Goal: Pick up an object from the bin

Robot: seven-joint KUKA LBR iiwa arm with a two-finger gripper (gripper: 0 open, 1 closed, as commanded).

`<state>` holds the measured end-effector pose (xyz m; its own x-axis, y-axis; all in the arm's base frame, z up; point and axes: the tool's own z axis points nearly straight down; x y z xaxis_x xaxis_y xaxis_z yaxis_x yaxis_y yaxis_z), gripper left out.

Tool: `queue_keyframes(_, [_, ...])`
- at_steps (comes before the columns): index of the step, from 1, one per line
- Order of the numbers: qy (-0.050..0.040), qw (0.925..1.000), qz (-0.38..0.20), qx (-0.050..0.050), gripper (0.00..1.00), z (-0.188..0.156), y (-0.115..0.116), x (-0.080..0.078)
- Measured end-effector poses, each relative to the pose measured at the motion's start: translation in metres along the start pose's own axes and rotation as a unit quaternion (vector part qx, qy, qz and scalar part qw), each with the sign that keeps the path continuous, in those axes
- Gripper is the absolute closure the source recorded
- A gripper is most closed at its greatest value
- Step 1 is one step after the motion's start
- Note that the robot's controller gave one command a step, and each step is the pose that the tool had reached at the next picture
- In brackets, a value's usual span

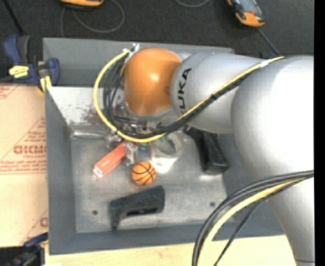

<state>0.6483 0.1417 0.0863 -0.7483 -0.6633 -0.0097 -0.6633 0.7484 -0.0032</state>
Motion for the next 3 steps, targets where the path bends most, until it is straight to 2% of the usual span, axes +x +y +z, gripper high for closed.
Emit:
queue_keyframes(2, [0.0002, 1.0, 0.001, 0.0, 1.0, 0.0, 0.0, 0.0])
queue_keyframes(3, [0.0036, 0.9999, -0.011, -0.001, 1.0, -0.094, 0.001, 0.014])
